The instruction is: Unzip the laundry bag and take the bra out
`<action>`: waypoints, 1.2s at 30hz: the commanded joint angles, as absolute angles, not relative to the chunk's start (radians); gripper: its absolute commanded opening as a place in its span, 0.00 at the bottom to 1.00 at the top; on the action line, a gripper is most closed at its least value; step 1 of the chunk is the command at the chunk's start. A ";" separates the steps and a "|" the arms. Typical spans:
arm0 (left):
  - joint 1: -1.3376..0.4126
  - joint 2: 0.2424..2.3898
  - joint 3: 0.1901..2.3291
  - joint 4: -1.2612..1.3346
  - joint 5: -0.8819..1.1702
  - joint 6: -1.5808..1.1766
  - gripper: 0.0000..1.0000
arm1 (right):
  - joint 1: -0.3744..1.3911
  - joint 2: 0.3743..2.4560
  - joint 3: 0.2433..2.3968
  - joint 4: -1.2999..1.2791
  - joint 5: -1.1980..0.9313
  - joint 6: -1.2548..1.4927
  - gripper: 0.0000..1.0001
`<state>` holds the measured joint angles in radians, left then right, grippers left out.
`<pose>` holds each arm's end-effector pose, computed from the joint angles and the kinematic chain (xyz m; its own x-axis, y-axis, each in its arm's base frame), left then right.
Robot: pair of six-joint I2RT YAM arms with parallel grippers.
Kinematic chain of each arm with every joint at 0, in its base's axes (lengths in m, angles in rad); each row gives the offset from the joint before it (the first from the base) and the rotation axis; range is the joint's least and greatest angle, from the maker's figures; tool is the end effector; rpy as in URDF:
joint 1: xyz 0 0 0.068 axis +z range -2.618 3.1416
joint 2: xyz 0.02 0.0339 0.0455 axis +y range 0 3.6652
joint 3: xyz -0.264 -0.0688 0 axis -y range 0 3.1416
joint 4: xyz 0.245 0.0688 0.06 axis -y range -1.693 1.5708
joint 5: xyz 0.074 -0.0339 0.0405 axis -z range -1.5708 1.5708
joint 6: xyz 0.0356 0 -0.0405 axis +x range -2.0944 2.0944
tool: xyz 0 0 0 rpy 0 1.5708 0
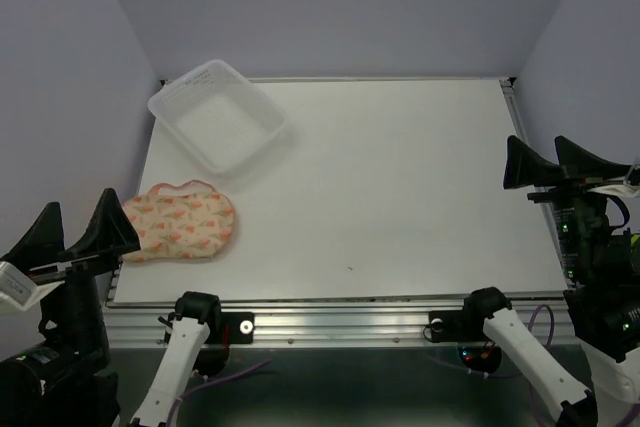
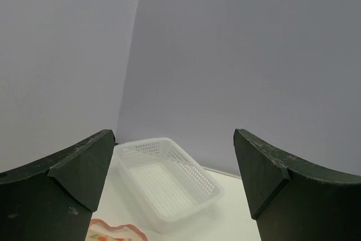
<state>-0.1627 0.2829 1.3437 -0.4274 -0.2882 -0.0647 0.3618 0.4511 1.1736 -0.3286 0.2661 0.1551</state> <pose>-0.0764 0.0228 0.4943 0.5874 -0.1592 -0.7935 -0.0329 0.9749 -0.2200 0.0282 0.0006 0.4772 0.3370 0.2869 -0.8967 -0.1685 0.9554 0.2424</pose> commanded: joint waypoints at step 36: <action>-0.302 1.256 0.858 -0.356 -0.290 -0.437 0.99 | 0.368 0.655 0.970 -0.410 0.064 0.399 1.00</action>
